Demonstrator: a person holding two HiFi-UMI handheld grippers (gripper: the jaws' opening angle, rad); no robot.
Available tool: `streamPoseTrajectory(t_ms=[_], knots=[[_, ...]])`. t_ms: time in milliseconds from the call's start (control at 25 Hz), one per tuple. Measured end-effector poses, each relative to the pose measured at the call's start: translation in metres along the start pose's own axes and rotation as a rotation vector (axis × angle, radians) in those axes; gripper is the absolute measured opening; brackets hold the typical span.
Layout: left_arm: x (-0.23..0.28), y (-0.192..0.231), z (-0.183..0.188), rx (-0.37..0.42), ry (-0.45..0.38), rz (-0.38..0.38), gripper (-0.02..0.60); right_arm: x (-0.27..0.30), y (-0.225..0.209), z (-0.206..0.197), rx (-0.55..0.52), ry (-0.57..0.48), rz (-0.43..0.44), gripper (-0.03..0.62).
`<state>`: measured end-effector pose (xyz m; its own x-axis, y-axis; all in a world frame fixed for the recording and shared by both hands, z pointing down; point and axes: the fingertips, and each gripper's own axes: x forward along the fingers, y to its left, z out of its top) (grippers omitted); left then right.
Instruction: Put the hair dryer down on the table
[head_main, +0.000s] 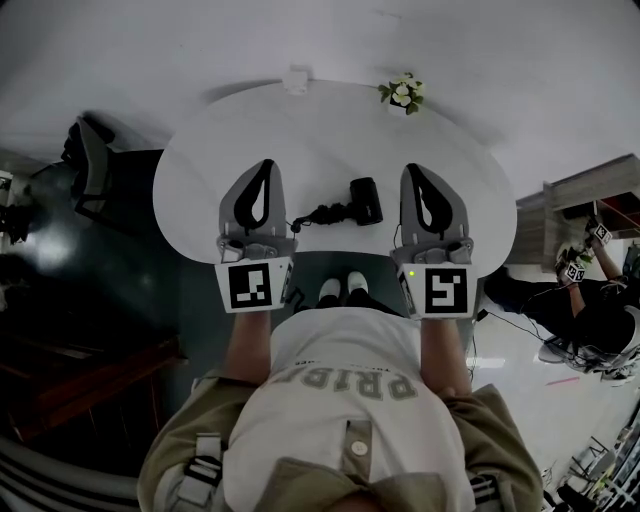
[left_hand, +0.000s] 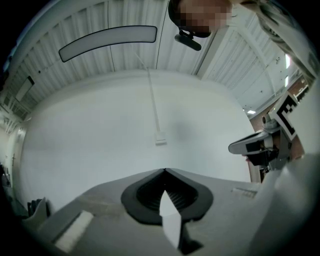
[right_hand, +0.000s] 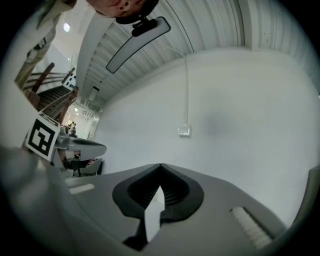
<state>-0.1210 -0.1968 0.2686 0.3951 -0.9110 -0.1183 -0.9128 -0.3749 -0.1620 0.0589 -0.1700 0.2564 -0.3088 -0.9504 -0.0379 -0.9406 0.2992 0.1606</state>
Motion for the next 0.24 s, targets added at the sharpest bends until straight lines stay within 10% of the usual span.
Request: streamPoseTrajectory(t_ms=[240], knots=[[0.001, -0.004, -0.013, -0.005, 0.033, -0.005, 0.005, -0.002, -0.004, 0.0, -0.039, -0.008, -0.024, 0.0]])
